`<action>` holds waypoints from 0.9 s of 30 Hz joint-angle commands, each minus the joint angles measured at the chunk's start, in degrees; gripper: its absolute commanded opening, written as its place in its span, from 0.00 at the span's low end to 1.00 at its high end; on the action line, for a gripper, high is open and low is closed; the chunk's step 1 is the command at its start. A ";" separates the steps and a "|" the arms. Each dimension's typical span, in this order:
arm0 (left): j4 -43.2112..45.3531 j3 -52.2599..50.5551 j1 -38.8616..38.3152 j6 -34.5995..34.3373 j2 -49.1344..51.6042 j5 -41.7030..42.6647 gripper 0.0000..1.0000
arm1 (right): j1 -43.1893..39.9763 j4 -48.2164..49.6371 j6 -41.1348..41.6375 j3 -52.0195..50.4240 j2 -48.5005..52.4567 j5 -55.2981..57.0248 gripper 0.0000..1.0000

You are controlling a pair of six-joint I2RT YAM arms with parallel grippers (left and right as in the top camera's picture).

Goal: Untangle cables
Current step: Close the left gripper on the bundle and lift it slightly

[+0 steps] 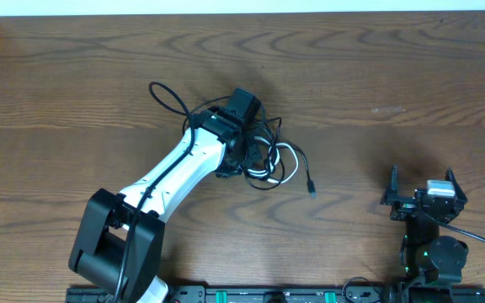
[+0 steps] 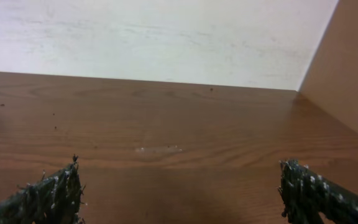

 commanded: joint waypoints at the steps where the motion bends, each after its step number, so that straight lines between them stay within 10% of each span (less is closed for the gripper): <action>1: -1.57 -0.13 0.04 1.64 -1.62 -0.57 0.07 | -0.24 -0.09 0.63 -0.11 -0.13 0.31 0.99; 27: -2.95 -0.11 0.04 9.20 -1.62 -0.55 0.07 | -0.24 -0.09 0.66 -0.11 -0.15 0.31 0.99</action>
